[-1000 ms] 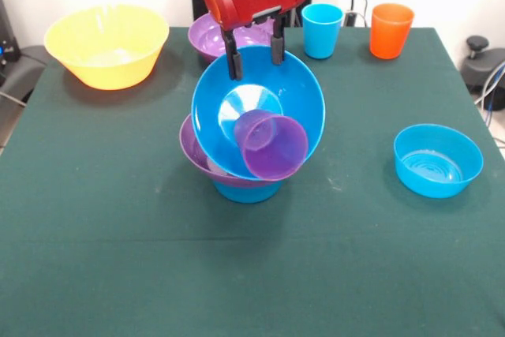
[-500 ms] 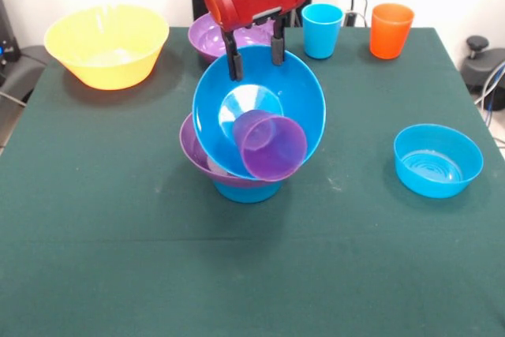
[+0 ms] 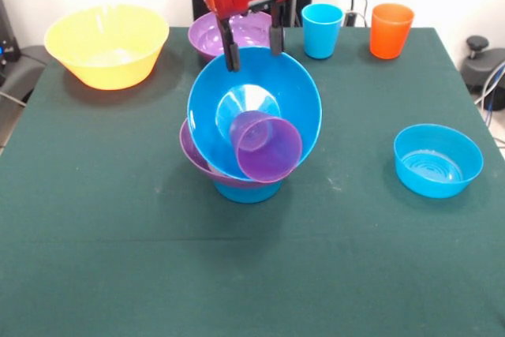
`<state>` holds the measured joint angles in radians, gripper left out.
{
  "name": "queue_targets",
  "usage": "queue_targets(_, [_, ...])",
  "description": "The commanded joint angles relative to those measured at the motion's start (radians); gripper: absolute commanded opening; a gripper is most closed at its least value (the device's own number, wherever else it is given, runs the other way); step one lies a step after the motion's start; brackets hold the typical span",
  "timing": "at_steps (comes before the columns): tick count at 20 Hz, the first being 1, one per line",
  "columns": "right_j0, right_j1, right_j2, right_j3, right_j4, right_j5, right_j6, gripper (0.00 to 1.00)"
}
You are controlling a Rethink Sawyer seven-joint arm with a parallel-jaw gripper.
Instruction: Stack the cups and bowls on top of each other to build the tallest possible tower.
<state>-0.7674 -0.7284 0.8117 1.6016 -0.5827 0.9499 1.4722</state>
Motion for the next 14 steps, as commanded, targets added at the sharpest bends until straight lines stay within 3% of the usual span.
queue_targets(1, [-0.006, -0.043, 0.037, 0.041, 0.022, 0.022, -0.151, 1.0])
queue_targets(10, [0.0, -0.049, 0.062, 0.029, 0.066, -0.069, -0.087, 1.0])
queue_targets(14, [-0.057, -0.098, 0.1, 0.071, 0.088, -0.091, -0.126, 1.0])
